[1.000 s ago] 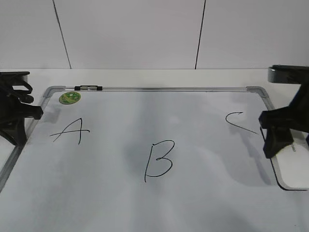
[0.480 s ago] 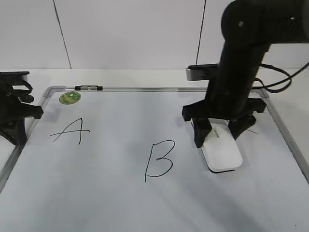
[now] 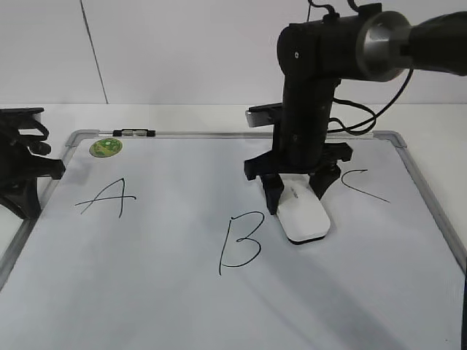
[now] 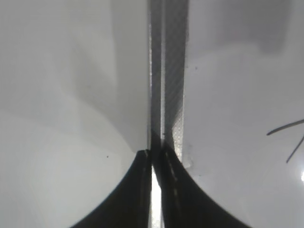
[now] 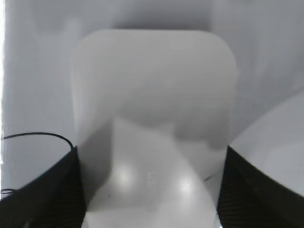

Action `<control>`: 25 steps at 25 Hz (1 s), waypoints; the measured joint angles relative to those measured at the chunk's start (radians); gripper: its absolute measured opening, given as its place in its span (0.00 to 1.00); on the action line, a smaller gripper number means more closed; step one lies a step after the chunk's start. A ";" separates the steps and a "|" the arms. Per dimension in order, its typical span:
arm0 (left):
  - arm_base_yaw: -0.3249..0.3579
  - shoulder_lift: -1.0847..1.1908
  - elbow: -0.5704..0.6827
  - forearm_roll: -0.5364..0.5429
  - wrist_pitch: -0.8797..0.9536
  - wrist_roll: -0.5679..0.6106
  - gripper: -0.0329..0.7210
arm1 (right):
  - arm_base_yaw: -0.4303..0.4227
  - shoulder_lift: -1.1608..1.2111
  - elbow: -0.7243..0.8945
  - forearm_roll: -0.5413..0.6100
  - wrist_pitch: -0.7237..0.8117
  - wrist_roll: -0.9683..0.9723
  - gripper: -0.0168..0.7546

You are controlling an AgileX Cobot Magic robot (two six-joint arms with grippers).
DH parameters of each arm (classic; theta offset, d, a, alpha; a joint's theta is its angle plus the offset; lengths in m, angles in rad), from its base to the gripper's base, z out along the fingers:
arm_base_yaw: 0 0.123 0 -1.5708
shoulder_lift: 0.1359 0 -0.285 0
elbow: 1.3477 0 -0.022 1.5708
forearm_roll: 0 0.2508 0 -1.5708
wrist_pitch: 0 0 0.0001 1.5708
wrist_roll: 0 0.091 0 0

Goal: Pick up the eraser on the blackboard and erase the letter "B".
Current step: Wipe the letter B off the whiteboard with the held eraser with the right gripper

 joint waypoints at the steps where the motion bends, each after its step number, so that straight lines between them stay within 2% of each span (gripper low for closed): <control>1: 0.000 0.000 0.000 0.000 0.000 0.000 0.07 | 0.004 0.004 -0.006 -0.005 0.007 0.000 0.72; 8: 0.002 0.001 0.000 0.000 0.002 0.000 0.07 | 0.078 0.016 -0.018 -0.040 0.006 -0.011 0.72; 18: 0.002 0.001 0.000 -0.003 0.002 0.000 0.07 | 0.268 0.019 -0.019 0.110 -0.010 -0.054 0.72; 22: 0.002 0.001 0.000 -0.004 0.002 0.000 0.07 | 0.336 0.021 -0.019 0.121 -0.012 -0.058 0.72; 25: 0.002 0.001 0.000 -0.006 0.002 0.000 0.07 | 0.345 0.021 -0.019 0.114 -0.014 -0.058 0.72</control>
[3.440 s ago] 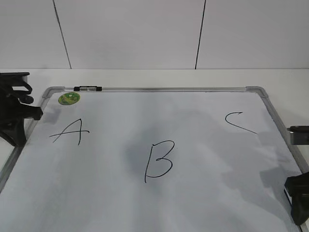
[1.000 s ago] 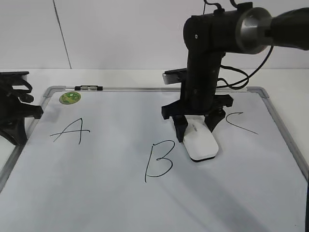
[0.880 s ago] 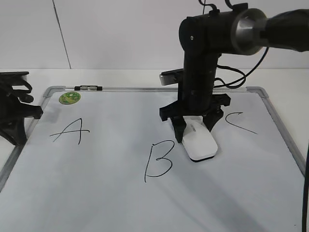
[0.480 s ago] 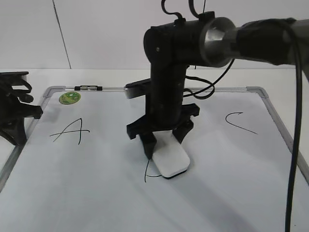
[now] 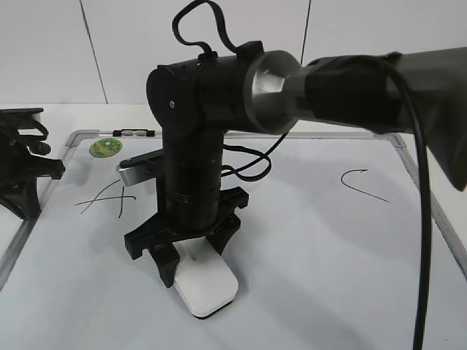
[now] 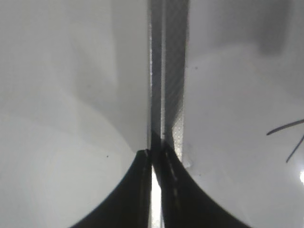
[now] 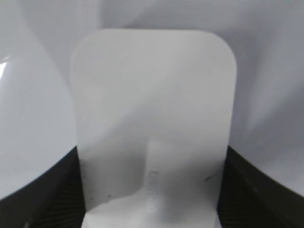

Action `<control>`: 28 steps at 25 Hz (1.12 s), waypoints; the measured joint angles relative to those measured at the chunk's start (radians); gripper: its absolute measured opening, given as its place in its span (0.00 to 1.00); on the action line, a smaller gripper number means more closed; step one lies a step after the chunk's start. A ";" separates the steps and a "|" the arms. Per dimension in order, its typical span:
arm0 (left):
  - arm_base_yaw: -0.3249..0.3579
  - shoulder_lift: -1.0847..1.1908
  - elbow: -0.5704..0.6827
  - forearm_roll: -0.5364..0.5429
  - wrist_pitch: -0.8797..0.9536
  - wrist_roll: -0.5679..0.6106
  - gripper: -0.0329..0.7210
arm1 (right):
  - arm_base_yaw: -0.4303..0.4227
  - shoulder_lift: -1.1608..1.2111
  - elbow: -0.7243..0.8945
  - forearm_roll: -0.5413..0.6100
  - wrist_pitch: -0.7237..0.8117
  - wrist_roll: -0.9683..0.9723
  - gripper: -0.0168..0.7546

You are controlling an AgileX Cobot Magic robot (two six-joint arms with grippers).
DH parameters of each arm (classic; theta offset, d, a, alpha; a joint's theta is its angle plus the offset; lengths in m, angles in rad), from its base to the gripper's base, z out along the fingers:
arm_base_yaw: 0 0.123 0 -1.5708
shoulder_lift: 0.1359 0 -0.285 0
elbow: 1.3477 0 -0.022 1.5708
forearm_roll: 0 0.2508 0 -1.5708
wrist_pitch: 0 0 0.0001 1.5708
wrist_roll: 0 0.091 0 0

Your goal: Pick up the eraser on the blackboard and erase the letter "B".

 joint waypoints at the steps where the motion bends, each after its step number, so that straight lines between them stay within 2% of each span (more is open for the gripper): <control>1: 0.000 0.000 0.000 0.000 0.000 0.000 0.07 | 0.000 0.000 0.000 -0.002 0.000 0.000 0.72; 5: 0.000 0.002 0.000 -0.002 0.000 0.001 0.07 | -0.017 0.000 0.000 -0.026 -0.003 0.015 0.72; 8: 0.000 0.002 -0.002 -0.004 0.000 0.002 0.07 | -0.063 0.000 0.000 -0.041 -0.003 0.031 0.72; 14: 0.000 0.002 -0.004 -0.004 0.004 0.003 0.07 | -0.245 0.000 -0.004 -0.068 -0.003 0.043 0.72; 19: 0.000 0.002 -0.004 -0.006 0.004 0.003 0.07 | -0.359 0.000 -0.006 -0.079 -0.003 0.048 0.72; 24: 0.000 0.002 -0.004 -0.008 0.004 0.003 0.07 | -0.374 0.000 -0.006 -0.078 -0.003 0.049 0.72; 28: 0.000 0.002 -0.004 -0.008 0.008 0.004 0.07 | -0.335 0.000 -0.006 -0.089 -0.005 0.050 0.72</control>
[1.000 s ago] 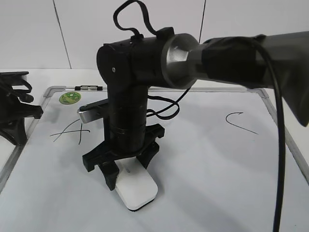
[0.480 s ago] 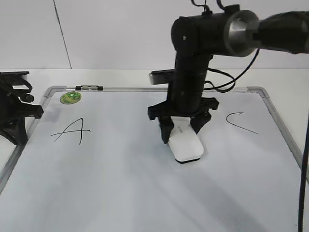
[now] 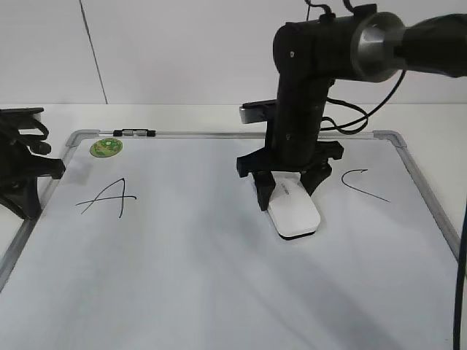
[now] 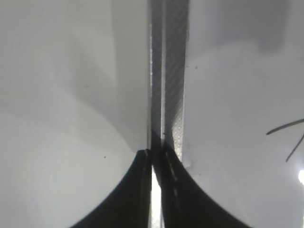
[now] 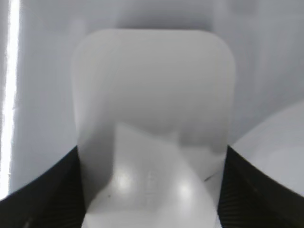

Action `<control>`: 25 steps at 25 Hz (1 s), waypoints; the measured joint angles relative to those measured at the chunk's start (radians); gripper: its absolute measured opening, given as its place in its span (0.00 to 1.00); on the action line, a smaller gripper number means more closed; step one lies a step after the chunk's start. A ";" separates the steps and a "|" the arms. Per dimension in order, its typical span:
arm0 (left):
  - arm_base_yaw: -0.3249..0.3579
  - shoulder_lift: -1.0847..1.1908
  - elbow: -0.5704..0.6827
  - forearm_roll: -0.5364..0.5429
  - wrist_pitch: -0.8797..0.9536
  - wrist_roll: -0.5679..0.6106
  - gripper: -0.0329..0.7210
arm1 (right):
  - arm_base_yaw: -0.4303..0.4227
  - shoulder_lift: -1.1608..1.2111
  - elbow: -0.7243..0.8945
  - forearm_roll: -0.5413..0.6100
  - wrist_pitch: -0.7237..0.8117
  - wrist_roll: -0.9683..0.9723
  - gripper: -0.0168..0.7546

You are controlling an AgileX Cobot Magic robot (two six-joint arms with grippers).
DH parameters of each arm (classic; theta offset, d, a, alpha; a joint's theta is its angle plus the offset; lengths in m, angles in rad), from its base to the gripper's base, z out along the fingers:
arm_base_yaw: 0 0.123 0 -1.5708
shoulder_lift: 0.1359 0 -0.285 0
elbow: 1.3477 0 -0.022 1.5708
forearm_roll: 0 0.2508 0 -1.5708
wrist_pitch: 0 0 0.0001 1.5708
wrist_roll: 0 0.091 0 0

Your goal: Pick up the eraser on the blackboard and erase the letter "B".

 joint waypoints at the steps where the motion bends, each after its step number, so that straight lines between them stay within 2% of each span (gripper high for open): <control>1: 0.000 0.000 0.000 0.002 0.000 0.000 0.07 | 0.018 0.000 0.000 -0.020 0.000 -0.002 0.72; 5: 0.000 0.000 0.000 0.002 0.002 0.000 0.07 | 0.118 0.000 0.000 -0.040 0.000 -0.010 0.72; 12: 0.000 0.000 0.000 0.002 0.002 0.000 0.07 | 0.294 0.001 0.000 0.068 0.000 -0.050 0.72; 20: 0.000 0.000 0.000 0.002 0.002 0.000 0.07 | 0.308 -0.002 0.004 0.084 -0.007 -0.067 0.72; 25: 0.000 0.000 0.000 0.000 0.002 0.000 0.07 | 0.308 -0.005 0.006 0.039 -0.011 -0.054 0.72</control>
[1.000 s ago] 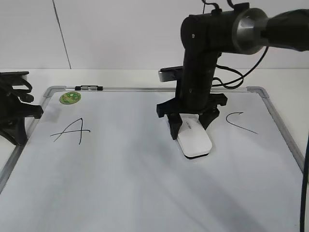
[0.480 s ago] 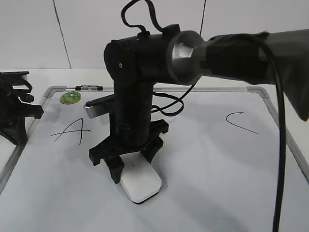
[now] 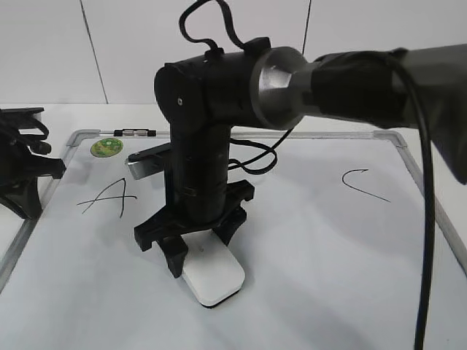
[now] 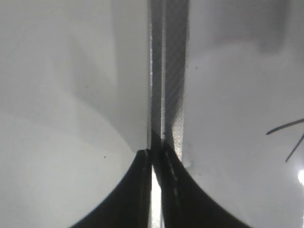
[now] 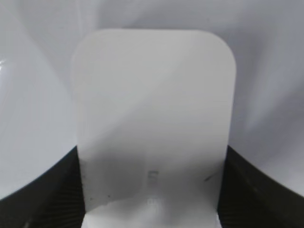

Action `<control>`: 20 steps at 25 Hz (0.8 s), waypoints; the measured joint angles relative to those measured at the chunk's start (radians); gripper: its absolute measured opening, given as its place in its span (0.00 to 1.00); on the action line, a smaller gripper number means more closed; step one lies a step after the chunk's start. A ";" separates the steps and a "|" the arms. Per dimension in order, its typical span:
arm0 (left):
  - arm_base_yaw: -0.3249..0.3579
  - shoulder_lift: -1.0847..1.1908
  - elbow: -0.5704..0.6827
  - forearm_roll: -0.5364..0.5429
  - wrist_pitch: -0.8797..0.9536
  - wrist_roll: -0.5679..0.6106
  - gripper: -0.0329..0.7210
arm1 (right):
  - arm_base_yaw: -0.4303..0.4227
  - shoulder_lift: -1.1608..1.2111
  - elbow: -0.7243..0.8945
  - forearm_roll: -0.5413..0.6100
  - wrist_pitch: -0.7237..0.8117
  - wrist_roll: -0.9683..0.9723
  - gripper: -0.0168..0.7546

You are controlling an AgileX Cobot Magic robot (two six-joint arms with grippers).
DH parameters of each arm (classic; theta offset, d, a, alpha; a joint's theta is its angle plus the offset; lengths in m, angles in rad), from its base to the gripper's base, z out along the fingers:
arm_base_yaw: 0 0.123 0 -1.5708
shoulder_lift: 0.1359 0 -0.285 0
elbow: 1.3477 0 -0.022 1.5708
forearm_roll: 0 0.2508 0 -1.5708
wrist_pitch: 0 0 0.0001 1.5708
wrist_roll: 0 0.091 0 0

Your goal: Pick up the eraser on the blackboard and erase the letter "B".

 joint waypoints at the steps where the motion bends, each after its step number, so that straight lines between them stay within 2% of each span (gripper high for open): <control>1: 0.000 0.000 0.000 0.000 0.000 0.000 0.07 | 0.000 0.000 0.000 -0.005 0.000 0.004 0.72; 5: 0.000 0.000 0.000 0.000 0.000 0.000 0.07 | -0.043 0.000 0.000 -0.008 0.000 0.006 0.72; 14: 0.000 0.000 0.000 -0.001 0.000 0.000 0.07 | -0.283 -0.006 0.000 -0.009 0.000 0.023 0.72; 20: 0.000 0.000 0.000 -0.001 0.000 0.000 0.07 | -0.297 -0.051 0.020 -0.010 -0.002 0.016 0.72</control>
